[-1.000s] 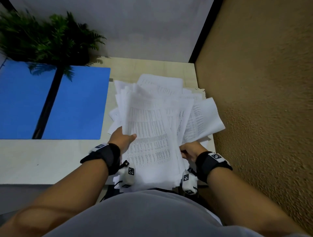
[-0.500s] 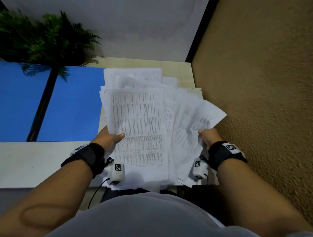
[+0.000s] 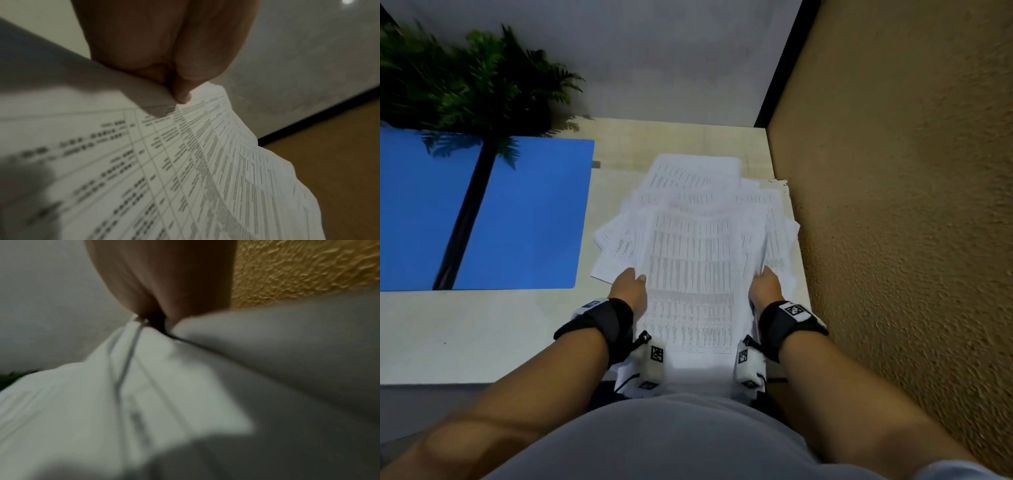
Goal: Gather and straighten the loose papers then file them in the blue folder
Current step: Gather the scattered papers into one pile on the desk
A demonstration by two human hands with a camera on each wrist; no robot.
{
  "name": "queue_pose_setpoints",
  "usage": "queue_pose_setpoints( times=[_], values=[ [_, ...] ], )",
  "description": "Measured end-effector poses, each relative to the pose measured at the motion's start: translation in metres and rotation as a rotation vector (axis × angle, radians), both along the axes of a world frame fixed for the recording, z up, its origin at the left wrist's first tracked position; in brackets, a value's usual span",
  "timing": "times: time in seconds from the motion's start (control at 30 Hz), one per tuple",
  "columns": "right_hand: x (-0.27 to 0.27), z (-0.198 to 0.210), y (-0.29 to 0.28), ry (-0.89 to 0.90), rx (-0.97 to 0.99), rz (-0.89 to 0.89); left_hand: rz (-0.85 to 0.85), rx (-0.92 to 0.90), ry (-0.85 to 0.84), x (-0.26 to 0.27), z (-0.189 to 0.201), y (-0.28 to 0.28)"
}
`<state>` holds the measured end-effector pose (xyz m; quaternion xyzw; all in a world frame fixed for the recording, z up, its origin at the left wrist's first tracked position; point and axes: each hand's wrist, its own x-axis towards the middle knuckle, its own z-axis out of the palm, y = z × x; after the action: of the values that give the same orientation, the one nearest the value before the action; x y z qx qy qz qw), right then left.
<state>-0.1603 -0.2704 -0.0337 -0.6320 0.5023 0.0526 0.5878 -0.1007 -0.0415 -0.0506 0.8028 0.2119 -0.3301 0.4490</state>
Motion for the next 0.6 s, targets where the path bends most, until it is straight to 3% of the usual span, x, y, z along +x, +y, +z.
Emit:
queue_pose_setpoints(
  times=[0.1, 0.23, 0.3, 0.4, 0.5, 0.6],
  values=[
    [-0.001, 0.005, -0.014, -0.017, 0.149, -0.006, -0.045, 0.037, -0.049, 0.001, -0.009, 0.004],
    [-0.004, 0.004, -0.028, 0.013, 0.124, 0.07, -0.079, -0.01, -0.033, -0.004, -0.015, -0.001],
    [-0.013, 0.01, -0.024, 0.035, 0.224, 0.15, -0.161, 0.006, -0.02, -0.007, -0.009, -0.01],
    [-0.023, 0.006, -0.027, 0.033, 0.224, 0.246, -0.309, 0.036, -0.077, -0.005, 0.001, -0.02],
    [-0.027, -0.002, -0.04, -0.009, 0.263, 0.172, -0.2, 0.085, -0.256, 0.011, 0.005, -0.016],
    [-0.035, -0.004, -0.048, -0.065, 0.341, 0.1, -0.082, 0.324, -0.4, 0.037, 0.011, 0.006]
  ],
)
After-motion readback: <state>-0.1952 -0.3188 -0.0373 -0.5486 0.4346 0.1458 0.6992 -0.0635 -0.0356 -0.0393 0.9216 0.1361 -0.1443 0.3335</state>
